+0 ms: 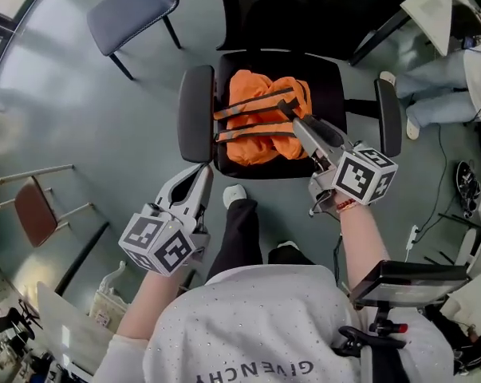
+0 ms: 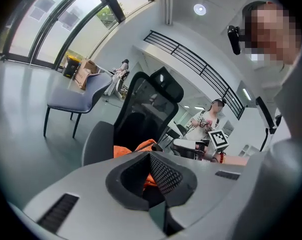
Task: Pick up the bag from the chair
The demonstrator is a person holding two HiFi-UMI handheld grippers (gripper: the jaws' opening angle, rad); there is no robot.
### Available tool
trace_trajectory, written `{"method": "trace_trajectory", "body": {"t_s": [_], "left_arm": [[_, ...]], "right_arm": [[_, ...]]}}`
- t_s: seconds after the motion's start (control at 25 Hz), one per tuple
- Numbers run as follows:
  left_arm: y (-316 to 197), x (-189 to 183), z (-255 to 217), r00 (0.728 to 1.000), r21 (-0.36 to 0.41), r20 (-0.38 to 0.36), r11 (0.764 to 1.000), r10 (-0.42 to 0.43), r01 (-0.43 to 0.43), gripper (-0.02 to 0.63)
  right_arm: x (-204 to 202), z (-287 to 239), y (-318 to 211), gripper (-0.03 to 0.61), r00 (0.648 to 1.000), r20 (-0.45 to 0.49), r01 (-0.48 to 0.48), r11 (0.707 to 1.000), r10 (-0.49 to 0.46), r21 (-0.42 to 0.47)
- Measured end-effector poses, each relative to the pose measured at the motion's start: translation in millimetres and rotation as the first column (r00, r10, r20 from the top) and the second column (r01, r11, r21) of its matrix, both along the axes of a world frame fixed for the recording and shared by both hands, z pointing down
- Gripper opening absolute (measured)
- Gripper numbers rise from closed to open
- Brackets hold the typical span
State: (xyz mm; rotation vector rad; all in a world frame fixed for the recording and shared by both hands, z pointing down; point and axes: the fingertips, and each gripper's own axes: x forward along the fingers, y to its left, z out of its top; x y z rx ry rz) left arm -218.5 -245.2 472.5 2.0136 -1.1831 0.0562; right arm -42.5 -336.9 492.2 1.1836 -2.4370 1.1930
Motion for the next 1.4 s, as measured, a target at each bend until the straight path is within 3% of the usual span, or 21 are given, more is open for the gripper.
{"method": "trace_trajectory", "body": {"t_s": [0.16,0.28,0.4,0.6,0.72,0.8,0.96,1.0,1.08,1.16,1.24,1.32,1.4], "left_arm": [[-7,0,6,0.999,-0.022,-0.024,0.999,0.024,-0.024,0.002],[-7,0,14,0.999,-0.032,-0.033,0.999,0.037,-0.038,0.002],[-3,-1,22,0.998,-0.050,-0.033,0.998,0.048,-0.050,0.002],[3,-8,19,0.999,-0.064,-0.030,0.997,0.045,-0.046,0.002],[1,-15,16,0.999,-0.067,-0.029,0.997,0.032,-0.034,0.002],[1,-19,12,0.999,-0.067,-0.034,0.997,0.022,-0.024,0.002],[10,-33,14,1.000,-0.068,-0.025,0.998,0.014,-0.016,0.002],[13,-39,17,1.000,-0.073,-0.027,0.997,0.008,-0.010,0.002],[15,-52,23,0.999,-0.085,-0.033,0.996,-0.009,0.006,0.002],[13,-58,22,0.999,-0.085,-0.036,0.996,-0.022,0.019,0.002],[10,-58,13,0.999,-0.075,-0.035,0.997,-0.031,0.028,0.002],[11,-63,3,0.999,-0.068,-0.036,0.997,-0.039,0.037,0.002],[15,-72,-3,0.998,-0.064,-0.042,0.997,-0.045,0.042,0.002]], "right_arm": [[-4,32,-9,0.296,0.985,-0.164,0.052,0.999,-0.052,-0.007],[-12,51,-13,0.342,0.947,-0.297,0.134,0.991,-0.126,0.007],[-24,58,-20,0.389,0.928,-0.333,0.180,0.983,-0.164,0.019],[-22,88,-20,0.380,0.895,-0.399,0.172,0.979,-0.200,-0.106],[-11,108,-22,0.282,0.865,-0.463,0.127,0.977,-0.194,-0.172],[4,122,-23,0.268,0.798,-0.567,0.108,0.974,-0.204,-0.199],[27,149,-23,0.268,0.594,-0.771,0.091,0.971,-0.230,-0.220],[32,153,-24,0.230,0.542,-0.811,0.074,0.974,-0.220,-0.215],[44,156,-26,0.028,0.462,-0.867,0.013,0.979,-0.184,-0.201],[52,157,-26,0.009,0.466,-0.869,-0.041,0.977,-0.165,-0.207],[58,151,-24,0.009,0.506,-0.849,-0.073,0.973,-0.153,-0.218],[55,141,-21,0.009,0.575,-0.810,-0.109,0.970,-0.116,-0.217],[38,129,-15,0.009,0.683,-0.728,-0.147,0.966,-0.057,-0.213]]}}
